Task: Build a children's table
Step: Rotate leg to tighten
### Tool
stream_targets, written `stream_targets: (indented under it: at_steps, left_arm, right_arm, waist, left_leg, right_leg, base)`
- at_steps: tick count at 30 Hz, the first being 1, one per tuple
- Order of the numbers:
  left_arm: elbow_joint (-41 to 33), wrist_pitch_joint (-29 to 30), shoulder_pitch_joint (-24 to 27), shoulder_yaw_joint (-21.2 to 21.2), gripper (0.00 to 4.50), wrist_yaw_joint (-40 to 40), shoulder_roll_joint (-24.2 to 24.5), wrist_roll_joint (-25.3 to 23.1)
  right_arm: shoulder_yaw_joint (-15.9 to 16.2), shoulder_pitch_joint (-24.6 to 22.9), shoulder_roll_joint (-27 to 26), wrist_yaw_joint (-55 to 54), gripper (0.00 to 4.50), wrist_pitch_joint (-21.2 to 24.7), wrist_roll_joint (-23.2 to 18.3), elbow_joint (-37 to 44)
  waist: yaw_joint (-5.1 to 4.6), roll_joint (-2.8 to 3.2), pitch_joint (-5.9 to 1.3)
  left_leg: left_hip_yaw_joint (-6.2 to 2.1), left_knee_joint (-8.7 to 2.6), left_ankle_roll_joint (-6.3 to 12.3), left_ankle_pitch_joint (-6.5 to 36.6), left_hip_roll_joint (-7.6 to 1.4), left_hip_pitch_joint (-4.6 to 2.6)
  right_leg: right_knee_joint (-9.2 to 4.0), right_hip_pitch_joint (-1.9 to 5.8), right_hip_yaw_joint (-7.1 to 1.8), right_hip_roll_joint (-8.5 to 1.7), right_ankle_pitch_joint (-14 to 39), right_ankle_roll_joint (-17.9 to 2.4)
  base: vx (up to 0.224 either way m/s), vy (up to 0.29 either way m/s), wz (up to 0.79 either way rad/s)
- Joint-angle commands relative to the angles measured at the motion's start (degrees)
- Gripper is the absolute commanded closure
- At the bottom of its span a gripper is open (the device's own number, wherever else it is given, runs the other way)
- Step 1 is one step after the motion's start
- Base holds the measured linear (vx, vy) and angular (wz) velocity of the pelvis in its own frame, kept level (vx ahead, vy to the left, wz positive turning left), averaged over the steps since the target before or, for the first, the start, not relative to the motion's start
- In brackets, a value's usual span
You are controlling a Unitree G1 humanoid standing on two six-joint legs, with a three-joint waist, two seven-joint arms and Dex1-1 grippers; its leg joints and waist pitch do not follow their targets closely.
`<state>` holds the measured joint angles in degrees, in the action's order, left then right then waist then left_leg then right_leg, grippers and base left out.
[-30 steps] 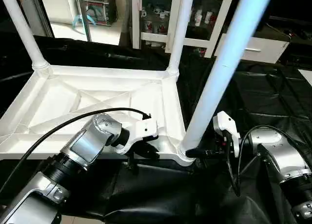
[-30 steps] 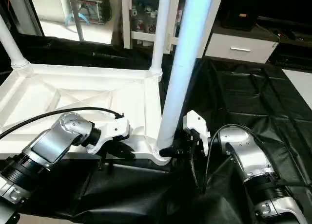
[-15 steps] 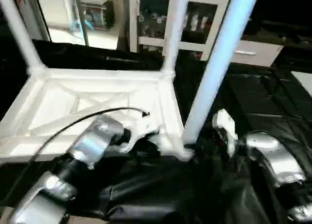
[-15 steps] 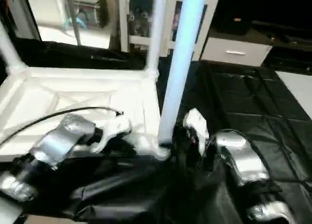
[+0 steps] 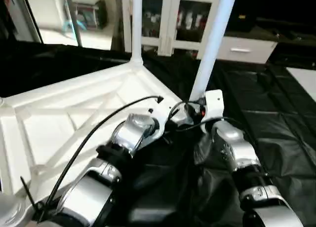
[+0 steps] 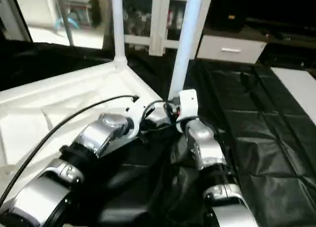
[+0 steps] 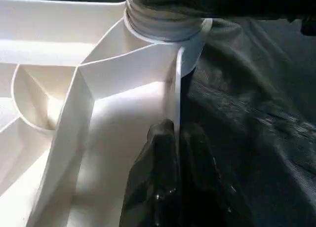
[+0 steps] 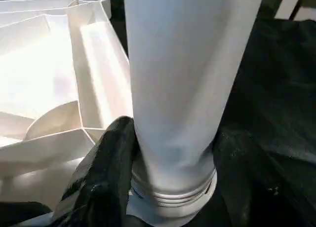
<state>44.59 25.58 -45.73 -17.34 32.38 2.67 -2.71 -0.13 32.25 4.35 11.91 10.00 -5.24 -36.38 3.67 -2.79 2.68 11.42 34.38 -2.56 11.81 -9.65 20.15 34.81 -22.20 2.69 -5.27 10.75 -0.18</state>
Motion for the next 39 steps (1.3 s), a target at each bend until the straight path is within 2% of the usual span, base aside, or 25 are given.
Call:
stream_targets:
  at_steps: [1, 2, 3, 4, 5, 7, 8, 9, 10, 11, 12, 13, 14, 16, 18, 19, 20, 21, 22, 24, 29, 32, 35, 36, 39]
  left_arm:
    - [1.77, -4.78, -2.15, 1.43, 4.5, -2.67, 0.96, -1.59]
    - [1.97, -5.03, -2.12, 1.18, 4.5, -2.37, 1.22, -1.71]
    - [2.06, -5.15, -2.1, 1.01, 4.5, -2.19, 1.36, -1.79]
    - [2.29, -5.78, -2.03, 0.69, 4.5, -1.53, 1.69, -1.76]
    - [2.75, -6.43, -2.11, 0.53, 4.5, -1.13, 1.87, -1.71]
    - [2.88, -8.9, -1.63, -1.02, 4.5, 1.87, 3.05, -2.39]
    - [2.68, -8.76, -1.37, -1.23, 4.5, 2.58, 3.33, -2.44]
    - [2.04, -8.8, -0.61, -2.03, 4.5, 4.9, 4.23, -2.65]
    - [1.98, -9.02, -0.35, -2.27, 4.5, 5.88, 4.57, -2.77]
    - [1.08, -9.17, 0.38, -2.81, 4.5, 8.04, 5.37, -2.72]
    - [-0.11, -9.69, 1.29, -3.41, 4.5, 10.89, 6.45, -2.6]
    - [-2.13, -11.7, 2.62, -4.93, 4.5, 15.83, 8.15, -2.38]
    - [-2.38, -11.89, 2.78, -5.11, 4.5, 16.46, 8.35, -2.32]
    - [-4.46, -14.51, 4.25, -7.07, 4.5, 21.99, 10.53, -2.12]
    - [-7.53, -15.2, 6.08, -8.42, 4.5, 28.0, 12.81, -0.92]
    - [-9.25, -14.63, 6.89, -8.72, 4.5, 30.4, 13.77, -0.16]
    - [-10.41, -13.94, 7.38, -8.69, 4.5, 31.75, 14.25, 0.3]
    - [-11.31, -13.41, 7.76, -8.81, 4.5, 32.5, 14.89, 0.38]
    - [-12.86, -13.27, 8.49, -9.1, 4.5, 33.86, 16.28, 0.3]
    - [-14.61, -13.11, 9.37, -9.1, 4.5, 35.24, 17.72, 0.41]
    - [-18.6, -13.02, 11.13, -9.75, 4.5, 39.44, 20.15, 1.12]
    - [-20.69, -12.18, 11.89, -10.1, 4.5, 41.06, 20.8, 1.52]
    - [-22.2, -11.34, 12.38, -10.36, 4.5, 41.9, 21.11, 1.87]
    - [-23.18, -10.78, 12.66, -10.5, 4.5, 42.25, 21.16, 2.0]
    - [-24.05, -10.17, 12.85, -10.69, 4.5, 42.35, 21.03, 2.02]
  right_arm:
    - [3.45, -2.07, -1.82, 6.09, 2.51, -0.24, -0.62, 0.26]
    - [3.07, -2.29, -1.65, 6.4, 2.51, -0.45, -1.23, 0.81]
    - [2.85, -2.4, -1.54, 6.36, 1.95, -0.6, -1.49, 1.1]
    - [2.43, -2.84, -1.0, 7.92, 1.82, -0.5, -2.68, 2.45]
    - [2.12, -3.07, -0.75, 9.05, 1.82, -0.46, -3.32, 3.23]
    - [1.79, -4.41, 0.97, 13.94, 1.76, 1.12, -5.72, 7.06]
    - [1.76, -4.84, 1.62, 15.03, 1.76, 1.59, -6.21, 8.19]
    - [1.56, -6.04, 3.51, 18.51, 1.44, 3.33, -8.07, 11.43]
    - [1.41, -6.51, 4.23, 19.95, 1.44, 3.98, -8.85, 12.6]
    - [1.98, -7.46, 6.57, 23.23, 1.38, 4.93, -9.56, 14.78]
    - [2.91, -8.69, 9.86, 27.54, 1.27, 5.8, -10.18, 17.38]
    - [3.84, -9.85, 13.67, 32.07, 1.12, 6.39, -10.63, 19.49]
    - [3.95, -9.96, 14.1, 32.51, 1.12, 6.35, -10.59, 19.66]
    - [5.07, -11.33, 18.1, 37.47, 0.99, 5.49, -9.84, 21.4]
    - [5.89, -12.88, 21.94, 42.69, 0.82, 5.46, -9.55, 23.47]
    - [6.37, -13.67, 23.83, 45.25, 0.69, 5.6, -9.65, 24.67]
    - [6.68, -14.15, 25.04, 46.63, 0.69, 6.08, -10.02, 25.68]
    - [7.3, -14.76, 26.64, 48.45, 0.55, 6.63, -10.21, 26.75]
    - [8.69, -15.87, 29.95, 51.94, 0.52, 7.44, -10.46, 28.64]
    - [10.38, -16.96, 33.65, 55.85, 0.24, 8.03, -10.41, 30.23]
    - [10.36, -15.22, 32.88, 54.55, 0.03, 4.92, -7.33, 26.93]
    - [11.74, -14.36, 32.26, 53.62, 0.03, 2.58, -5.18, 25.47]
    - [12.16, -13.35, 30.66, 53.23, 0.03, 2.81, -6.02, 24.5]
    - [12.54, -12.55, 29.7, 53.52, 0.03, 2.9, -6.63, 23.54]
    - [13.04, -11.31, 28.19, 54.93, 0.03, 2.28, -6.6, 21.69]
  waist:
    - [0.2, -0.08, -3.02]
    - [0.34, -0.12, -3.02]
    - [0.4, -0.1, -3.07]
    - [0.51, -0.32, -3.1]
    - [0.77, -0.17, -3.06]
    - [0.8, -0.08, -2.95]
    - [0.47, -0.14, -3.11]
    - [0.36, -0.08, -3.26]
    - [0.53, 0.17, -3.42]
    - [0.52, -0.01, -3.57]
    - [0.78, 0.36, -3.61]
    - [0.84, 0.28, -3.6]
    - [1.27, 0.12, -3.42]
    - [1.38, 0.23, -3.29]
    - [1.67, 0.29, -3.08]
    - [1.55, -0.08, -3.05]
    - [1.65, 0.2, -3.04]
    - [1.65, 0.24, -2.99]
    - [1.73, -0.2, -2.89]
    - [1.95, 0.07, -2.66]
    - [1.52, -0.18, -2.8]
    - [1.44, -0.03, -3.04]
    - [1.39, 0.09, -3.14]
    - [1.44, -0.1, -3.18]
    - [1.64, 0.02, -3.11]
  left_leg:
    - [-1.84, -5.11, -0.04, 14.21, -3.29, -0.55]
    - [-1.75, -5.07, 0.58, 13.53, -3.31, -0.6]
    - [-1.74, -5.03, 0.81, 12.81, -3.33, -0.53]
    - [-1.75, -5.06, 1.25, 11.52, -3.41, -0.3]
    - [-1.65, -4.98, 1.78, 11.17, -3.36, -0.38]
    - [-1.9, -5.22, 2.45, 11.69, -3.45, 0.07]
    - [-2.23, -5.3, 2.5, 10.89, -3.59, 0.56]
    - [-2.19, -5.18, 2.73, 9.87, -3.64, 0.38]
    - [-2.06, -4.85, 2.88, 8.95, -3.75, -0.06]
    - [-1.92, -4.58, 3.95, 6.19, -3.77, 0.03]
    - [-1.67, -4.19, 5.21, 3.56, -3.73, -0.04]
    - [-1.62, -4.15, 5.79, 2.9, -3.71, 0.03]
    - [-1.46, -3.99, 6.75, 2.56, -3.72, 0.17]
    - [-1.25, -4.11, 6.39, 4.46, -3.78, -0.05]
    - [-1.48, -4.42, 4.9, 8.25, -4.1, -0.08]
    - [-1.39, -4.47, 4.74, 8.42, -4.13, -0.07]
    - [-1.38, -4.49, 4.27, 8.74, -4.17, -0.29]
    - [-1.37, -4.51, 4.09, 8.87, -4.23, -0.37]
    - [-1.44, -4.59, 4.08, 9.09, -4.25, -0.18]
    - [-1.51, -4.77, 3.8, 10.5, -4.44, -0.29]
    - [-1.59, -4.77, 1.95, 11.62, -4.21, -0.16]
    - [-1.46, -4.51, 2.41, 8.87, -4.13, -0.23]
    - [-1.33, -4.31, 3.78, 6.32, -4.06, -0.21]
    - [-1.23, -4.19, 4.1, 6.34, -4.08, -0.33]
    - [-1.26, -4.23, 4.18, 6.4, -4.09, -0.34]
  right_leg:
    - [-4.87, 1.27, -2.36, -3.77, 14.09, -10.36]
    - [-4.85, 1.35, -2.41, -3.78, 13.3, -10.59]
    - [-4.67, 1.44, -2.42, -3.78, 12.51, -10.81]
    - [-4.5, 1.64, -2.4, -3.81, 11.31, -11.14]
    - [-4.51, 1.68, -2.41, -3.79, 11.0, -11.3]
    - [-4.55, 2.03, -2.4, -3.86, 11.63, -10.58]
    - [-4.3, 2.48, -2.36, -4.01, 11.25, -10.18]
    - [-4.24, 2.28, -2.24, -3.86, 9.95, -10.58]
    - [-4.07, 2.07, -2.32, -4.0, 8.02, -11.28]
    - [-3.43, 2.25, -2.3, -3.77, 2.97, -12.99]
    - [-2.97, 2.04, -2.28, -3.65, -1.23, -14.39]
    - [-2.88, 2.14, -2.24, -3.57, -2.49, -14.92]
    - [-2.82, 2.23, -2.31, -3.7, -3.42, -15.35]
    - [-3.1, 1.86, -2.33, -3.78, -0.45, -15.77]
    - [-3.55, 1.99, -2.4, -4.09, 5.04, -14.85]
    - [-3.64, 1.92, -2.41, -3.99, 5.39, -14.83]
    - [-3.64, 1.67, -2.39, -3.92, 5.99, -14.92]
    - [-3.6, 1.59, -2.39, -3.86, 6.01, -14.98]
    - [-3.54, 1.76, -2.31, -3.86, 6.86, -14.87]
    - [-3.78, 1.61, -2.41, -3.98, 9.09, -14.0]
    - [-4.01, 1.34, -2.45, -4.16, 12.17, -13.26]
    - [-3.5, 1.47, -2.37, -3.93, 7.56, -14.4]
    - [-2.97, 1.54, -2.33, -3.81, 3.31, -15.77]
    - [-2.91, 1.51, -2.32, -3.78, 2.96, -16.15]
    - [-2.99, 1.55, -2.3, -3.78, 3.66, -16.3]
  base:
    - [0.0, 0.0, 0.0]
    - [0.0, 0.0, 0.0]
    - [0.0, 0.0, 0.0]
    - [0.0, 0.0, 0.0]
    - [0.0, 0.0, 0.0]
    - [0.0, 0.0, 0.0]
    - [0.0, 0.0, 0.0]
    - [0.0, 0.0, 0.0]
    - [0.0, 0.0, 0.0]
    - [0.0, 0.0, 0.0]
    - [0.0, 0.0, 0.0]
    - [0.0, 0.0, 0.0]
    - [0.0, 0.0, 0.0]
    - [0.0, 0.0, 0.0]
    - [0.0, 0.0, 0.0]
    - [0.0, 0.0, 0.0]
    - [0.0, 0.0, 0.0]
    - [0.0, 0.0, 0.0]
    - [0.0, 0.0, 0.0]
    - [0.0, 0.0, 0.0]
    - [0.0, 0.0, 0.0]
    - [0.0, 0.0, 0.0]
    - [0.0, 0.0, 0.0]
    - [0.0, 0.0, 0.0]
    - [0.0, 0.0, 0.0]
